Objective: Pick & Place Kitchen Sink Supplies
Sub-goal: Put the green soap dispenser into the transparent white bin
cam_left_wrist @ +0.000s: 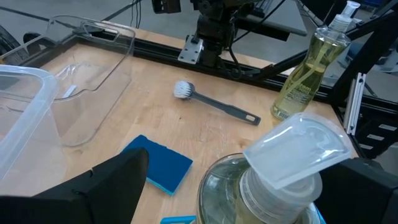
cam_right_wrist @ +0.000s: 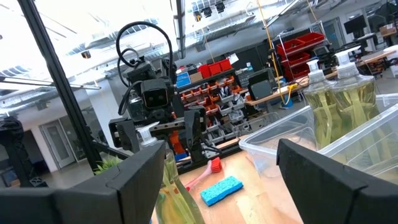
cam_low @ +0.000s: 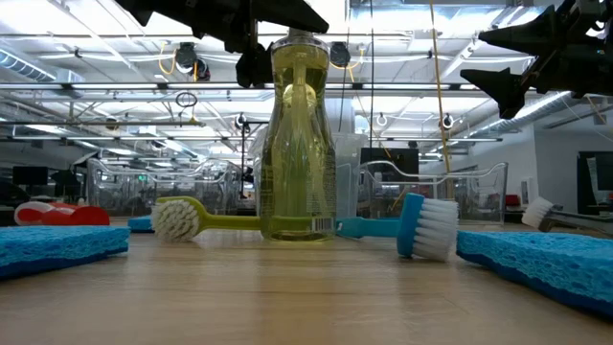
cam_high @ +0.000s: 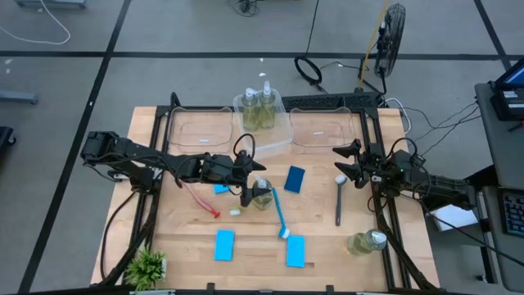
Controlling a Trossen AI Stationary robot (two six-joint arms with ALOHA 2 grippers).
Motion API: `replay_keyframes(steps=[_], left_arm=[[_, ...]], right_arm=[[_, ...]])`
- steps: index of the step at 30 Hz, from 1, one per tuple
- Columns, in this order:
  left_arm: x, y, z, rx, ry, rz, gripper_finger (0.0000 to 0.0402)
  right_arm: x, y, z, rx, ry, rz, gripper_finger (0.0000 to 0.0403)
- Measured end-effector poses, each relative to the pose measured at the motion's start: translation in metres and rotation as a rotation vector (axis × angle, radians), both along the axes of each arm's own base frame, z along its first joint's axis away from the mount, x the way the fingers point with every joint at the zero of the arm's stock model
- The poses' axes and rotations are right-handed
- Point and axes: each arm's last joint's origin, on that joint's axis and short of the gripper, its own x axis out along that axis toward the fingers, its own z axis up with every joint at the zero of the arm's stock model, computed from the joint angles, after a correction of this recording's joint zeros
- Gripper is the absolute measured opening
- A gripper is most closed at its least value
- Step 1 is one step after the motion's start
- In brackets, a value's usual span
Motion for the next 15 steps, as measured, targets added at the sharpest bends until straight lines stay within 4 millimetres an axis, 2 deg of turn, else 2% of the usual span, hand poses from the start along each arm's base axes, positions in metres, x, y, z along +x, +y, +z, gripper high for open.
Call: replay_keyframes(steps=[15], left_arm=[[-0.0012,0.0001,-0.0029,0.001,0.034,0.001,0.0399]], right_arm=[[0.0000,0.0000,0.0001,0.002,-0.001,0.001,0.0295]])
